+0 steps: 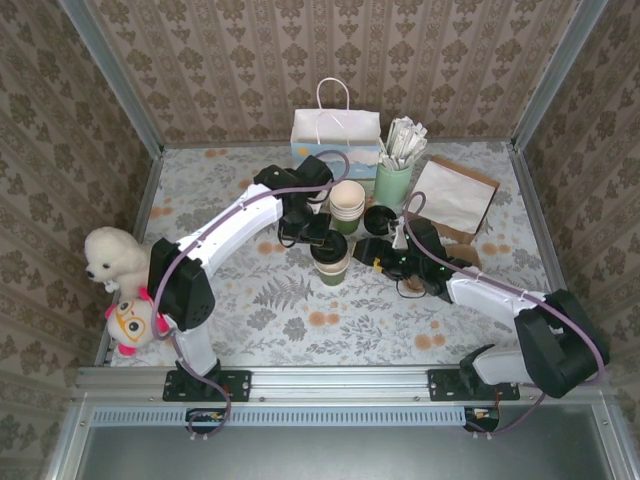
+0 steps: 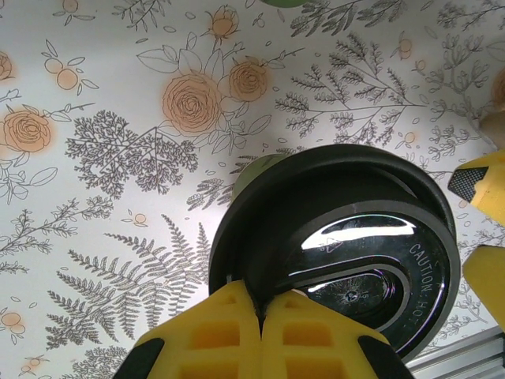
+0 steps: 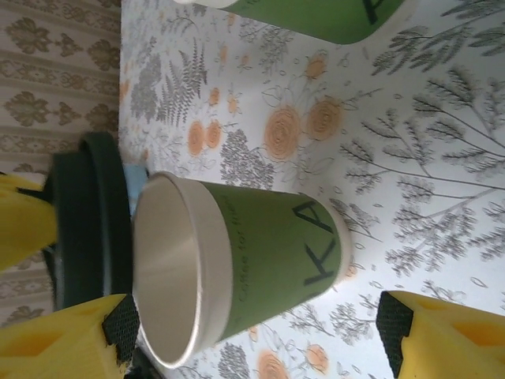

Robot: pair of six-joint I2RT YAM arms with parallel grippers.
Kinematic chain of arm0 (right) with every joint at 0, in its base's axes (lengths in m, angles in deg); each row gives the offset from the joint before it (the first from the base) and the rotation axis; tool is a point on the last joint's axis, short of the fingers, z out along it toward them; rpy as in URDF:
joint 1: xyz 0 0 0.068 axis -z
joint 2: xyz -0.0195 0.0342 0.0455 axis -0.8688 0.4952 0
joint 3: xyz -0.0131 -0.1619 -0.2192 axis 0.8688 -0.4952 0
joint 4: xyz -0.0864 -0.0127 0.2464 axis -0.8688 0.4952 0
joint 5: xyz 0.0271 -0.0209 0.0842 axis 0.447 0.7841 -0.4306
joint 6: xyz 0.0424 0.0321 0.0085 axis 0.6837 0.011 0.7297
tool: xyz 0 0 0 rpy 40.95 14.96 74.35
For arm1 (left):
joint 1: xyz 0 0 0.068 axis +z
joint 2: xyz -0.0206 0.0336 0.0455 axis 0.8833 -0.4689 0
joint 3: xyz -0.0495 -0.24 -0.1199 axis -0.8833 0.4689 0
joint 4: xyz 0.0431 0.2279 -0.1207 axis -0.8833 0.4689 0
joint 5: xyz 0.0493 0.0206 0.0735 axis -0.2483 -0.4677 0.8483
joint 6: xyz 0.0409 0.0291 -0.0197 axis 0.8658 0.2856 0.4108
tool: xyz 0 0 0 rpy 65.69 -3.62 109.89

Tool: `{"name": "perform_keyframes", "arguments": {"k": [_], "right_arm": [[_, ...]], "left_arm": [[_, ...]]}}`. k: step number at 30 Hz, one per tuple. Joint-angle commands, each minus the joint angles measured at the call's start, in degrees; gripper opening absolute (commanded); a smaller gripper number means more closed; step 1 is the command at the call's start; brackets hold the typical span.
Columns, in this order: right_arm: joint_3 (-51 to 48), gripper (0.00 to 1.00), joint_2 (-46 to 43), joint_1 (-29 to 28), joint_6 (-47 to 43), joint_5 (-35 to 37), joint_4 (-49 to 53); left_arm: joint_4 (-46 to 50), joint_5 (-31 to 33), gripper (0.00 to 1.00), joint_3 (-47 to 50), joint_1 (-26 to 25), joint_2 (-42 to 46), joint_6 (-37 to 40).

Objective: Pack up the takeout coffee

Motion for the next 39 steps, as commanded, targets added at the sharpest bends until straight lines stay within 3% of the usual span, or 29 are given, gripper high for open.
{"name": "perform_keyframes", "arguments": {"k": [1,10,30,34,39], "right_arm": [[2.3,0.82,1.1,0.2,3.0,-2.7,-3.9],[3.1,0.74,2.8,0.1,3.4,-4.1,-2.0],[4.8,0.73,4.0,-0.4,1.9,-5.0,-0.1],[4.6,0.65,4.7,-0.4,1.9,-5.4,-0.1],[4.8,0.64,5.3,-0.5,2.0,-6.0,0.0]], "left_arm": [[-0.9,0.4,0.00,3.0,0.0,1.7,-0.5],[-3.4,-0.7,0.00,5.3,-0.5,2.0,-0.9],[-1.9,-1.9,0.00,1.9,-1.2,1.2,1.5],[-0.9,-1.5,0.01,1.2,-1.4,0.3,2.1],[-0.5,-1.7,0.01,0.9,-1.5,-0.8,2.6]]}}
